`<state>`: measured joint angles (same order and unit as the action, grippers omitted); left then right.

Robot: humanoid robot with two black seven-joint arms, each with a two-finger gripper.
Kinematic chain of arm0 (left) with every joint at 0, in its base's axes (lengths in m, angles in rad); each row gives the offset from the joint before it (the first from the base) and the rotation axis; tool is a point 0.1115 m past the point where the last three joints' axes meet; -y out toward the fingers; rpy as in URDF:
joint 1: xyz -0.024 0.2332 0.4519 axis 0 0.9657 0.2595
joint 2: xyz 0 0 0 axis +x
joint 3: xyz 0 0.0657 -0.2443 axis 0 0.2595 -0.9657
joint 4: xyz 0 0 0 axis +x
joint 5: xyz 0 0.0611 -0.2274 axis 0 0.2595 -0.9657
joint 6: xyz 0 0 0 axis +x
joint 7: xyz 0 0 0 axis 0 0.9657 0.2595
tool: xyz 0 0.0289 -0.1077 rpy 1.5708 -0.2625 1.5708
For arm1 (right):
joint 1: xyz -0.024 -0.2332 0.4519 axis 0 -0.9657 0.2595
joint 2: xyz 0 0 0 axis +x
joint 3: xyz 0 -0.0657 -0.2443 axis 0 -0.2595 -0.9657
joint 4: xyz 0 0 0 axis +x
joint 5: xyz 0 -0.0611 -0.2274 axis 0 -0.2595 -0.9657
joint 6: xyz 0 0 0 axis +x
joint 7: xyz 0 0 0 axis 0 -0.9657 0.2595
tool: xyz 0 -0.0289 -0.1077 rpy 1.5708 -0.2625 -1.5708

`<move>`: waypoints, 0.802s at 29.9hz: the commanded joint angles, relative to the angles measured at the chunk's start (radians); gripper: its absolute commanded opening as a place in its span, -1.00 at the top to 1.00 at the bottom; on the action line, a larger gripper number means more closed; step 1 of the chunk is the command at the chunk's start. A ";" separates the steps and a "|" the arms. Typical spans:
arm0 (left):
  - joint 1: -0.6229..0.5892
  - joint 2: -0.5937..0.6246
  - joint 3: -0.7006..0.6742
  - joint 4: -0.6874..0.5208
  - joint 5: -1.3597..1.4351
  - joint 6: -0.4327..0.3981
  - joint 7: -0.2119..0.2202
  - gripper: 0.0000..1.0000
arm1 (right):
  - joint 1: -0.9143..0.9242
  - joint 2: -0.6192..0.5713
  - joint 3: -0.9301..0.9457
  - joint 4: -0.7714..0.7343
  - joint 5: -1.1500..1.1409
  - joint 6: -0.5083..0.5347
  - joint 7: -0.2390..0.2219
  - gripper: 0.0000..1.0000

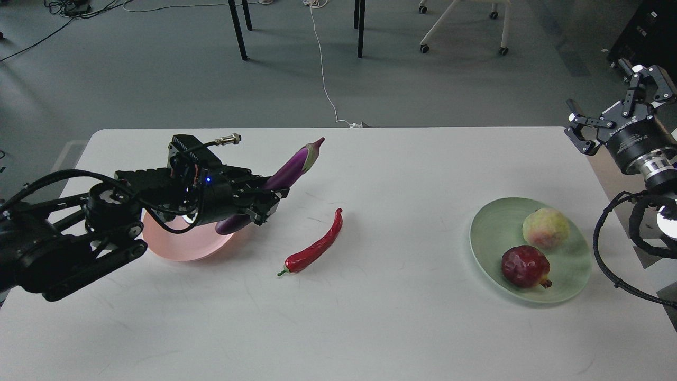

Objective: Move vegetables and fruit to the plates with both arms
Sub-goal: 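Grasp the eggplant with the left gripper and lay it on the pink plate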

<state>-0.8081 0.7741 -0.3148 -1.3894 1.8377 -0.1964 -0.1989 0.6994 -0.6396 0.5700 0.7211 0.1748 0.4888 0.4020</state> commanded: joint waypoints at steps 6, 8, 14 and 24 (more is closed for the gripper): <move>0.062 0.132 0.042 0.177 -0.095 0.002 -0.004 0.78 | 0.000 0.024 -0.001 0.001 -0.001 0.000 0.000 -0.99; 0.082 0.126 0.052 0.208 -0.100 0.008 -0.002 0.76 | 0.000 0.028 -0.001 0.003 -0.002 0.000 0.000 -0.99; 0.095 0.076 0.057 0.239 -0.098 0.009 0.003 0.12 | 0.003 0.025 -0.001 0.003 -0.002 0.000 0.000 -0.99; 0.086 0.060 0.057 0.248 -0.078 0.009 0.001 -0.25 | -0.003 0.014 -0.001 0.001 -0.002 0.000 0.004 -0.99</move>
<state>-0.7187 0.8344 -0.2576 -1.1413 1.7489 -0.1871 -0.1964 0.7020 -0.6256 0.5691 0.7224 0.1734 0.4887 0.4021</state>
